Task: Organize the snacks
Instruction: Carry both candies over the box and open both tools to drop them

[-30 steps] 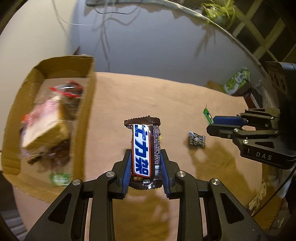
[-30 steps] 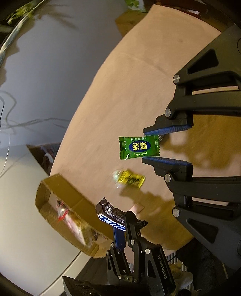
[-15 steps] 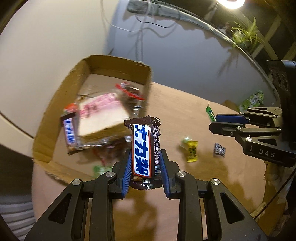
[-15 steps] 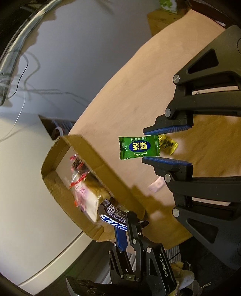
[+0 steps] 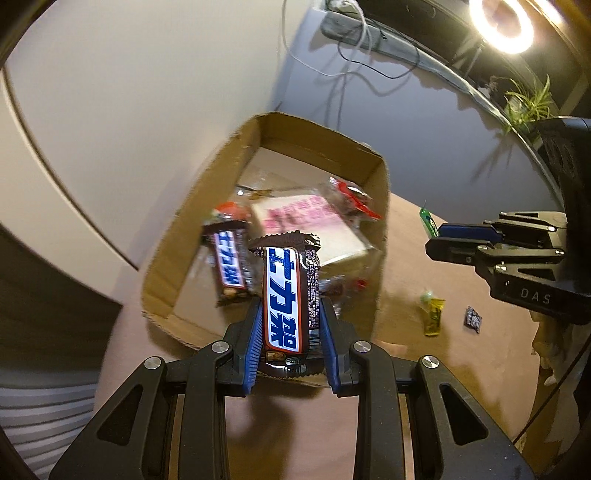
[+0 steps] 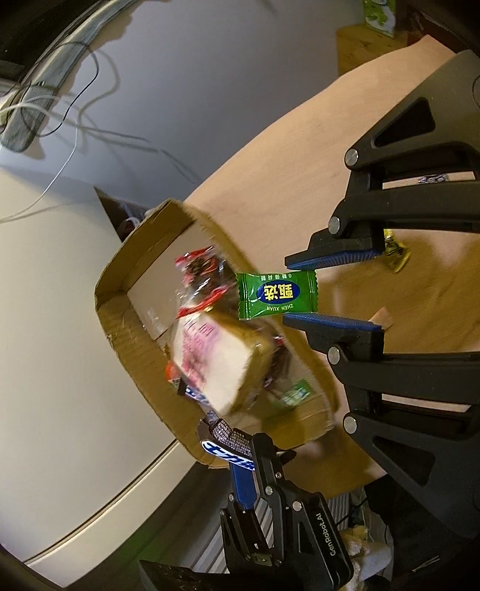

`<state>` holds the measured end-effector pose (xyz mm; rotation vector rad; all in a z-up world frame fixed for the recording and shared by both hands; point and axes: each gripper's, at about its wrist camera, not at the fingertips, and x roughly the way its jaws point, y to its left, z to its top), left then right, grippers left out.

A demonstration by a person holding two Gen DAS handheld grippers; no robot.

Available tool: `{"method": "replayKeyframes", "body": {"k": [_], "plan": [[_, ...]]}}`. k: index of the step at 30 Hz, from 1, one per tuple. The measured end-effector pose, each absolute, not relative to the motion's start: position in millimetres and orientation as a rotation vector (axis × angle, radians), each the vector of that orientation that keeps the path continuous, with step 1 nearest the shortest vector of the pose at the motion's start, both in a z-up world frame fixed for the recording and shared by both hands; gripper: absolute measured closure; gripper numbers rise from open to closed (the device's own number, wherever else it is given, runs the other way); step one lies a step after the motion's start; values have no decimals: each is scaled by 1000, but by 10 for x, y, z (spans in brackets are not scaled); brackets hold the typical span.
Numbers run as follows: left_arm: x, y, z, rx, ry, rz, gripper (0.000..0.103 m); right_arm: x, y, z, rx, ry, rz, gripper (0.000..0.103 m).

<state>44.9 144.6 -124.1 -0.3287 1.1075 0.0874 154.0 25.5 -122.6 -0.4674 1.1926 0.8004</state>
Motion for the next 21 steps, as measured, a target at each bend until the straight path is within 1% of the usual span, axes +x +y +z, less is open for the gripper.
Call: {"method": "replayKeyframes", "body": {"k": [21], "plan": [[580,1714,-1290,-335,1113,102,76,2024,1012,-1376,-511,1190,804,78]]}}
